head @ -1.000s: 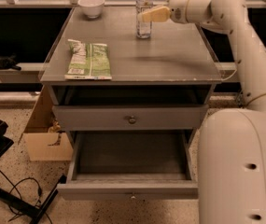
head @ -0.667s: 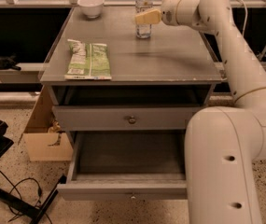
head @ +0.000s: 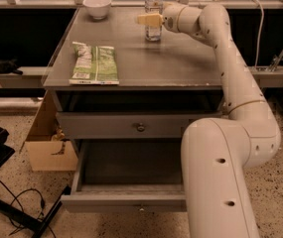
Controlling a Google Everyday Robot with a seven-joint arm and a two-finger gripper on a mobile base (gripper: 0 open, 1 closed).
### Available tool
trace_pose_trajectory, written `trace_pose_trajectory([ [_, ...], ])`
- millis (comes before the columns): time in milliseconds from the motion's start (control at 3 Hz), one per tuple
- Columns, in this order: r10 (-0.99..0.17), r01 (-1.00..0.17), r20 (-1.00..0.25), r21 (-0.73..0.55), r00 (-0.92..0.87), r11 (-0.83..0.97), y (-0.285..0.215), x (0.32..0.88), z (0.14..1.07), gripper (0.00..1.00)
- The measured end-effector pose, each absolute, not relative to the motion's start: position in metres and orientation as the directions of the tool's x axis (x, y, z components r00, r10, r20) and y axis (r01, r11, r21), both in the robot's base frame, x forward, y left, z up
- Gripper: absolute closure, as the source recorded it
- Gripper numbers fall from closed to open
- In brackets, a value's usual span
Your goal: Place blue plastic bottle into middle drawer
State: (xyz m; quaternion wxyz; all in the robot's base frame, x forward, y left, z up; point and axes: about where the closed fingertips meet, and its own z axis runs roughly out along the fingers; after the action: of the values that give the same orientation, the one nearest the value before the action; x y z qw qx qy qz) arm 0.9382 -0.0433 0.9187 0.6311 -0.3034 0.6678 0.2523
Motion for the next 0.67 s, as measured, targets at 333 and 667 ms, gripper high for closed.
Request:
trace_pose_trajectory([
  [333, -0.078, -0.722, -0.997, -0.047, -0.01, 0.69, -0.0432, 0.9407, 0.9195, 0.5],
  [667, -0.078, -0.722, -0.997, -0.047, -0.01, 0.69, -0.0432, 0.9407, 0.9195, 0.73],
])
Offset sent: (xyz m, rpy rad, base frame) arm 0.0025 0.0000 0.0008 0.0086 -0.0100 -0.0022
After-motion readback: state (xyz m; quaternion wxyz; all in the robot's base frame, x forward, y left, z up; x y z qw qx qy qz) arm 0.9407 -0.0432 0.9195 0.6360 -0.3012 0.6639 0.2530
